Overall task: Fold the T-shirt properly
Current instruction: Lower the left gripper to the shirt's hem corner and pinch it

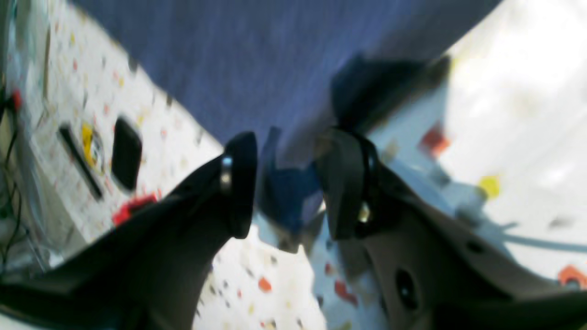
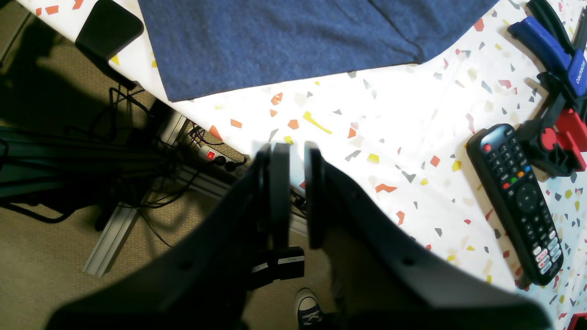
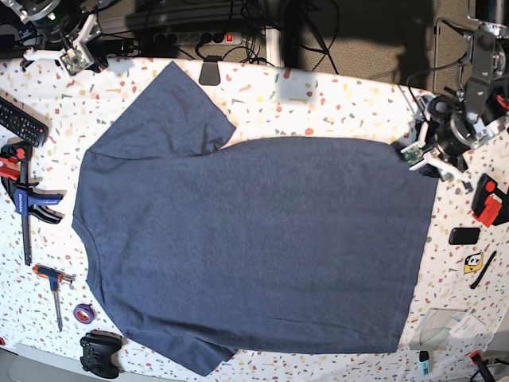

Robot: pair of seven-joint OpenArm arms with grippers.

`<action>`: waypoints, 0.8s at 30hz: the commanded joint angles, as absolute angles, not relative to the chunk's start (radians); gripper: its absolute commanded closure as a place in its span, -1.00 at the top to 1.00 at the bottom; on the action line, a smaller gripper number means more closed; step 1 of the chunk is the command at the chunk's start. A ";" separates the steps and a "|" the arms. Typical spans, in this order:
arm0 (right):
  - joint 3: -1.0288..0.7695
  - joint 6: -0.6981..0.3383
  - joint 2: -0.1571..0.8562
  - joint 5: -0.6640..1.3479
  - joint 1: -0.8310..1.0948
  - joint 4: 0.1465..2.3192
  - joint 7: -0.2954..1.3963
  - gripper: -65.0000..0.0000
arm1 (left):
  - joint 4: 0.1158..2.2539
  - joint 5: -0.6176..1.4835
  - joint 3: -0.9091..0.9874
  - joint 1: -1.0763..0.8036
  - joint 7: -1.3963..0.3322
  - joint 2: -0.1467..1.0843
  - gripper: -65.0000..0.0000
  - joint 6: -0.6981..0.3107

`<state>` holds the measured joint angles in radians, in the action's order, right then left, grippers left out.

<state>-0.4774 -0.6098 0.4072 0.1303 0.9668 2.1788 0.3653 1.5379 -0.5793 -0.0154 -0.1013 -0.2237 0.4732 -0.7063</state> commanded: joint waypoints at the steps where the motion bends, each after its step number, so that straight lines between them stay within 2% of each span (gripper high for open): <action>1: -0.484 -0.602 0.415 0.134 0.975 2.195 0.355 -0.80 | 1.547 -0.576 -0.018 -0.085 -0.227 0.488 -0.24 -0.698; 9: -0.484 -0.602 0.415 0.135 0.975 2.195 0.393 -0.80 | 1.465 -0.576 -0.044 -0.052 -0.265 0.488 -0.29 -0.698; 12: -0.484 -0.602 0.415 0.134 0.975 2.195 0.393 -0.80 | 1.390 -0.575 -0.044 -0.050 -0.264 0.488 -0.46 -0.698; 17: -0.484 -0.603 0.416 0.130 0.975 2.196 0.389 -0.80 | 1.333 -0.548 -0.044 -0.061 -0.270 0.488 -0.99 -0.698; 18: -0.484 -0.606 0.419 0.112 0.974 2.195 0.385 -0.79 | 1.334 -0.549 -0.044 -0.067 -0.271 0.488 -1.00 -0.698; 20: -0.484 -0.642 0.435 0.061 0.967 2.195 0.374 -0.60 | 1.335 -0.550 -0.044 -0.073 -0.273 0.488 -1.00 -0.698; 24: -0.484 -0.663 0.485 0.025 0.933 2.195 0.371 0.09 | 1.336 -0.549 -0.044 -0.086 -0.292 0.488 -1.00 -0.698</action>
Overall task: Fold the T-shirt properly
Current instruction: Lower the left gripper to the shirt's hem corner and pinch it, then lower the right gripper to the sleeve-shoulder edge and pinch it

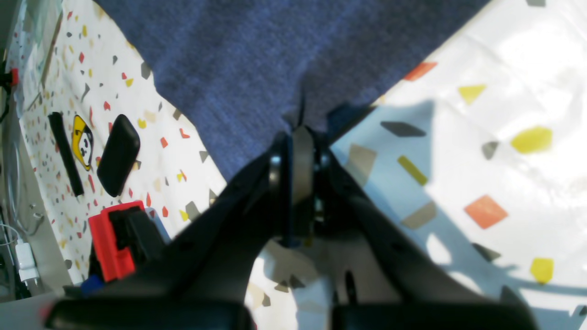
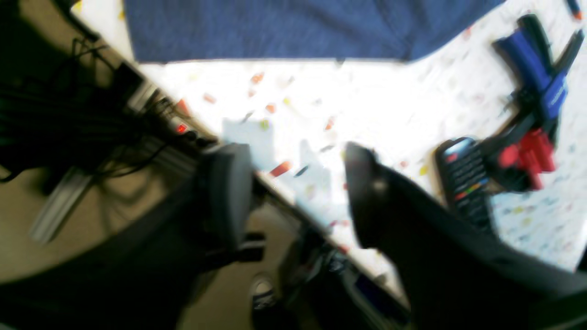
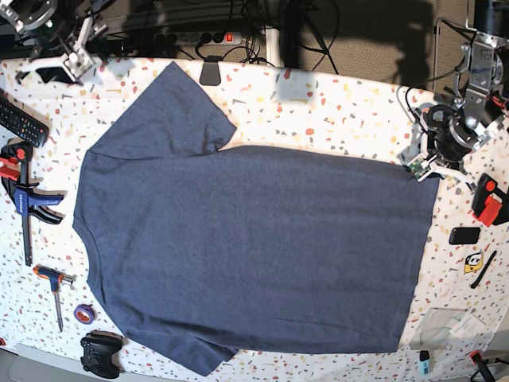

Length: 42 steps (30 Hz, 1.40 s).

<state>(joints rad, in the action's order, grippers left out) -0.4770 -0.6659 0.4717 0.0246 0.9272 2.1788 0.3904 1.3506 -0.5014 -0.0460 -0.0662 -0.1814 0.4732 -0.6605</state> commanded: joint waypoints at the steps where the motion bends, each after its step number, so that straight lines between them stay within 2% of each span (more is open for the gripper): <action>1: -0.484 -0.663 0.499 0.025 0.919 2.195 0.368 0.15 | 1.336 -0.549 -0.044 -0.086 -0.292 0.488 -1.00 -0.698; 4: -0.480 -0.663 0.540 0.015 0.867 2.194 0.346 0.15 | 1.336 -0.548 -0.044 -0.086 -0.291 0.488 -1.00 -0.698; 7: -0.435 -0.661 0.561 -0.094 0.792 2.187 0.309 0.15 | 1.336 -0.529 -0.044 -0.086 -0.292 0.485 -1.00 -0.698; 17: -0.077 -0.580 0.588 -0.441 0.616 1.935 0.295 0.15 | 1.336 -0.488 -0.044 -0.086 -0.292 0.485 -1.00 -0.698; 36: 0.150 -0.570 0.598 -0.468 0.351 1.666 0.296 0.15 | 1.336 -0.489 -0.044 -0.086 -0.292 0.485 -1.00 -0.698; 37: 0.162 -0.576 0.598 -0.469 0.344 1.660 0.299 0.10 | 1.336 -0.488 -0.044 -0.086 -0.292 0.485 -1.00 -0.698; 38: 0.173 -0.590 0.598 -0.468 0.340 1.658 0.308 -0.03 | 1.336 -0.488 -0.044 -0.086 -0.292 0.485 -1.00 -0.698; 42: 0.183 -0.608 0.599 -0.468 0.338 1.658 0.349 -0.80 | 1.336 -0.488 -0.044 -0.086 -0.292 0.485 -1.00 -0.698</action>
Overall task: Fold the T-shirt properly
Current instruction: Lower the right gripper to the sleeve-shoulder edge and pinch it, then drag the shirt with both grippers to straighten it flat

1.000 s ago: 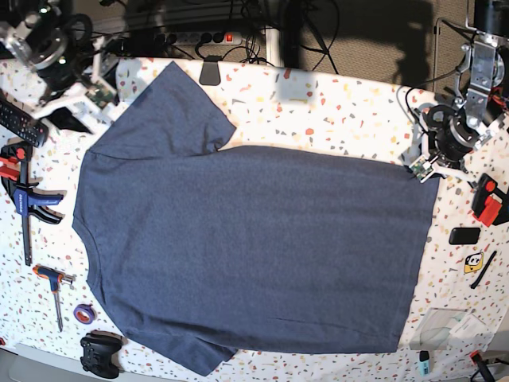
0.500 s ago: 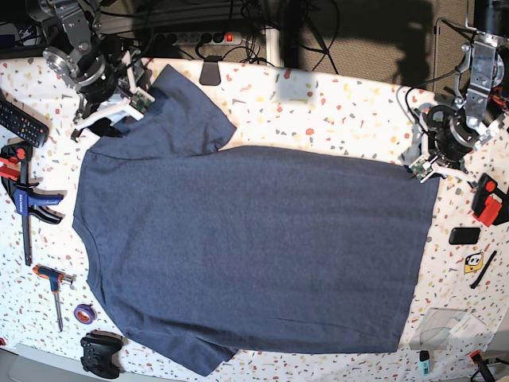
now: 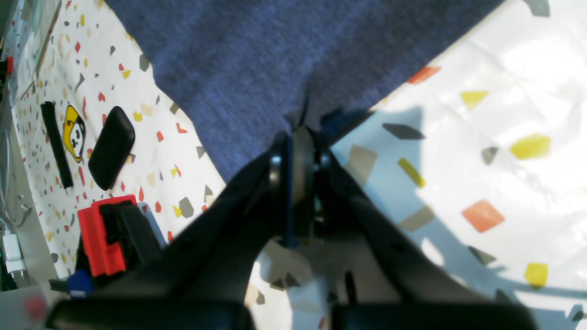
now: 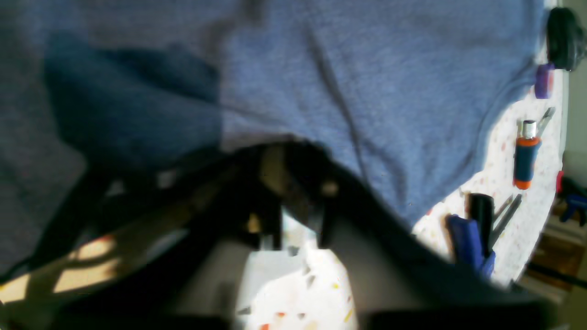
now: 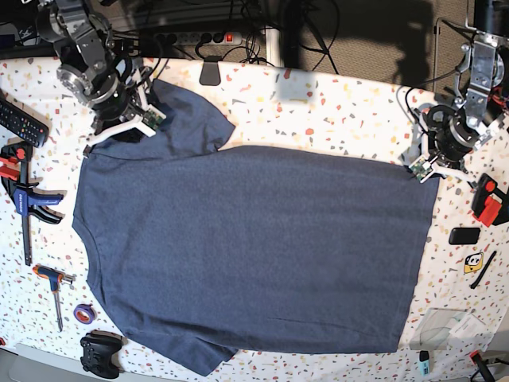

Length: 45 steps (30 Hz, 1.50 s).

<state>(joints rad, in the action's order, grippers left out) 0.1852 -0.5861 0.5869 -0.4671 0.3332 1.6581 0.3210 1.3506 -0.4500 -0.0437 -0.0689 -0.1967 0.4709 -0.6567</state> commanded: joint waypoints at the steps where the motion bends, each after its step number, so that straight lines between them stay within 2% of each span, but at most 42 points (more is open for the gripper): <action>1: 0.183 -0.595 0.599 -0.468 0.338 1.660 0.358 -1.00 | 1.336 -0.488 -0.044 -0.086 -0.292 0.485 -1.00 -0.698; 6: 0.183 -0.451 0.604 -0.410 0.335 1.689 0.472 -1.00 | 1.336 -0.406 -0.044 -0.086 -0.292 0.486 -1.00 -0.698; 9: 0.183 -0.447 0.643 -0.299 0.336 1.726 0.567 -1.00 | 1.337 -0.321 -0.044 -0.086 -0.322 0.489 -1.00 -0.698; 16: 0.181 -0.438 0.786 -0.144 0.398 1.840 0.578 -1.00 | 1.375 -0.041 -0.041 -0.124 -0.371 0.573 -1.00 -0.698; 19: 0.173 -0.416 0.797 -0.146 0.448 1.883 0.601 -1.00 | 1.452 0.075 -0.038 -0.199 -0.371 0.639 -1.00 -0.693; 21: 0.157 -0.403 0.796 -0.146 0.486 1.909 0.610 -1.00 | 1.515 0.120 -0.038 -0.255 -0.379 0.673 -1.00 -0.651; 27: 0.085 -0.373 0.790 -0.149 0.635 2.005 0.630 -1.00 | 1.659 0.130 -0.038 -0.382 -0.424 0.701 -1.00 -0.522; 34: 0.020 -0.358 0.773 -0.149 0.797 2.090 0.628 -1.00 | 1.732 0.159 -0.038 -0.450 -0.449 0.699 -1.00 -0.511; 42: 0.019 -0.302 0.773 -0.149 0.865 2.122 0.627 -1.00 | 1.739 0.162 -0.038 -0.454 -0.456 0.699 -1.00 -0.507; 45: 0.019 -0.252 0.773 -0.149 0.858 2.122 0.596 -1.00 | 1.739 0.162 -0.038 -0.444 -0.456 0.699 -1.00 -0.426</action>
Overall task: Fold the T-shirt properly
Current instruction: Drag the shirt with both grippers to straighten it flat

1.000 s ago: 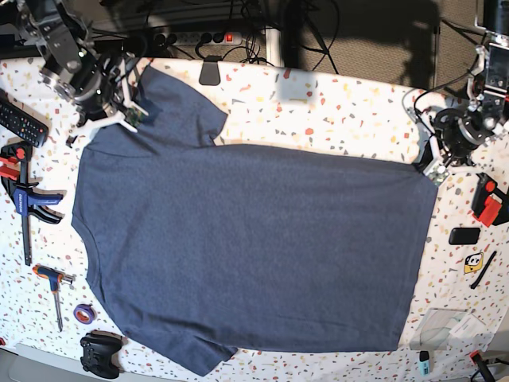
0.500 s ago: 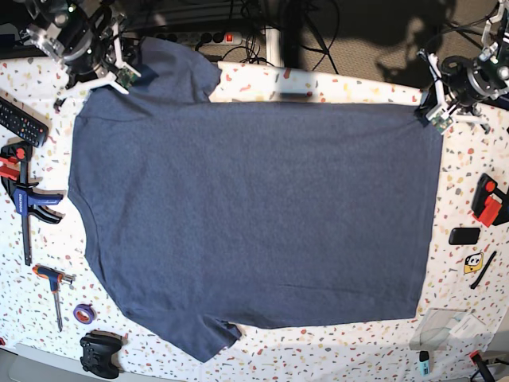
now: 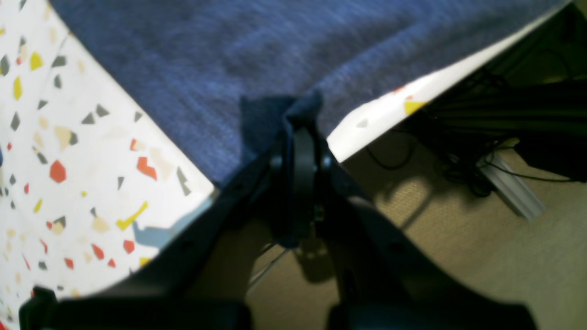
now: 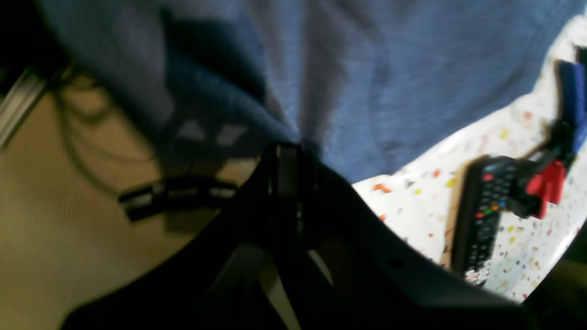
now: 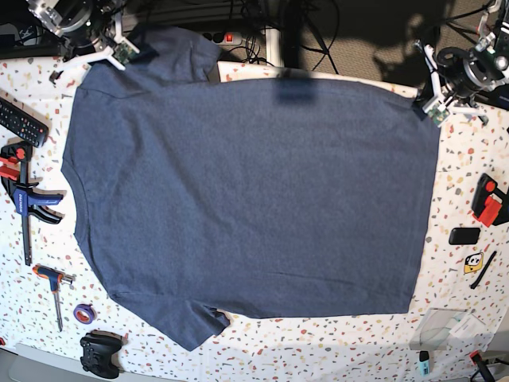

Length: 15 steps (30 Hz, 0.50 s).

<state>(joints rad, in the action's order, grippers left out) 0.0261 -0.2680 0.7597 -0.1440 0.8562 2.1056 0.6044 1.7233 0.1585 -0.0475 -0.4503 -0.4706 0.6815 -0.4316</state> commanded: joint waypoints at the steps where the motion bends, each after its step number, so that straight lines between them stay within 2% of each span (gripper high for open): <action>1: 0.019 -0.244 0.773 -0.149 0.849 2.122 0.590 -1.00 | 1.739 0.158 -0.038 -0.438 -0.457 0.699 -1.00 -0.393; 5: 0.019 -0.244 0.773 -0.148 0.793 2.121 0.591 -1.00 | 1.739 0.158 -0.038 -0.411 -0.464 0.699 -1.00 -0.332; 10: 0.019 -0.245 0.772 -0.089 0.675 2.117 0.580 -1.00 | 1.739 0.157 -0.038 -0.379 -0.464 0.695 -1.00 -0.326; 15: 0.019 -0.247 0.706 -0.085 0.536 2.035 0.530 -1.00 | 1.737 0.138 -0.038 -0.336 -0.459 0.685 -1.00 -0.294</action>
<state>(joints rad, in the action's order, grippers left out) 0.0269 -0.2600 0.6910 -0.0742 0.5362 2.0220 0.5423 1.7233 0.1402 -0.0475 -0.3450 -0.4744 0.6662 -0.3099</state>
